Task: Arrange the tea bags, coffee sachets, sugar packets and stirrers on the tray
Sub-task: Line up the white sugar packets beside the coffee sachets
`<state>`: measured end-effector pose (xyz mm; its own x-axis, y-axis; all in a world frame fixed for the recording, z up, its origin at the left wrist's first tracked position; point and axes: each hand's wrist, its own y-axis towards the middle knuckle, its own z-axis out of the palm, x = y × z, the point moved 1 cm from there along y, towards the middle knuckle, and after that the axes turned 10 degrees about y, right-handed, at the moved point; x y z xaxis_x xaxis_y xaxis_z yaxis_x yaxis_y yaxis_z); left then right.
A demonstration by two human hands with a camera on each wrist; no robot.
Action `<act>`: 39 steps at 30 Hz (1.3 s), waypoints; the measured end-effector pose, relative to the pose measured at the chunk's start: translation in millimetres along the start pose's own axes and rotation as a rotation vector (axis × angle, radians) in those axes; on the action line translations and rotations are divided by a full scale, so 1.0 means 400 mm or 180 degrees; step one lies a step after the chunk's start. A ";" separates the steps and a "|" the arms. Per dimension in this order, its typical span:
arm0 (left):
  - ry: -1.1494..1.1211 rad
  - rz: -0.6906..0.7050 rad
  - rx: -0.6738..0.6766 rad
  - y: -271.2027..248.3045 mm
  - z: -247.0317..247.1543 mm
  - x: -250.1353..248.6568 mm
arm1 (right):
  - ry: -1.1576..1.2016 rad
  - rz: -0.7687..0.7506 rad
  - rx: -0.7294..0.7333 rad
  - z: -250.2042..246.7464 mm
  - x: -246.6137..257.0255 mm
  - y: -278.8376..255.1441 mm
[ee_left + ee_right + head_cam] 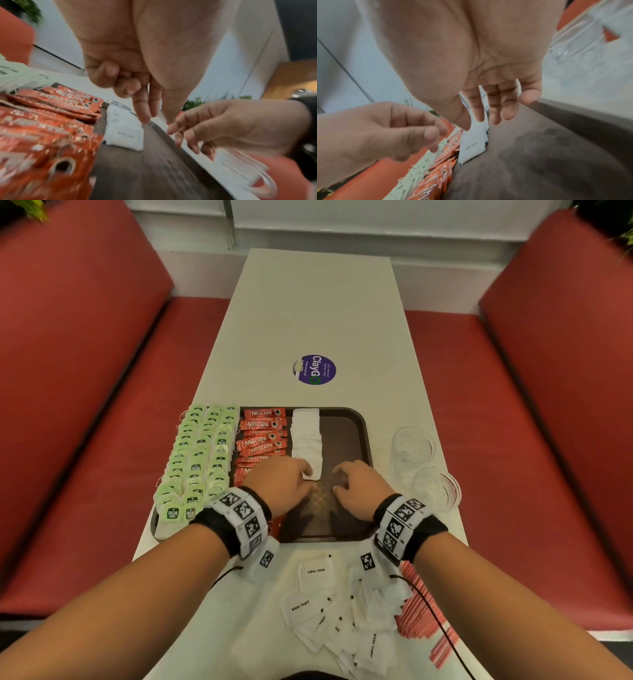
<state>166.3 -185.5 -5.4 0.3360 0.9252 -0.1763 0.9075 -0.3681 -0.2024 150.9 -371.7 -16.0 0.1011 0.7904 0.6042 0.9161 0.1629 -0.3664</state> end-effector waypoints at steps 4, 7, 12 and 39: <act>0.0442 0.0680 0.0428 -0.097 0.060 -0.057 | -0.0133 -0.0077 0.0113 0.002 -0.010 -0.119; 0.0776 0.1034 0.0761 -0.143 0.111 -0.081 | -0.0482 -0.0035 0.0377 0.026 -0.034 -0.178; 0.1077 0.1180 0.0882 -0.184 0.157 -0.109 | -0.0964 0.0232 0.0455 0.057 -0.094 -0.242; -0.0528 0.0489 0.0159 -0.173 0.028 -0.038 | -0.1588 -0.0137 0.1088 0.041 -0.107 -0.214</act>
<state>95.6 -175.2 0.7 0.4194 0.8317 -0.3639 0.8339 -0.5114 -0.2075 61.9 -409.9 -22.0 -0.2032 0.9469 0.2492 0.7305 0.3161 -0.6054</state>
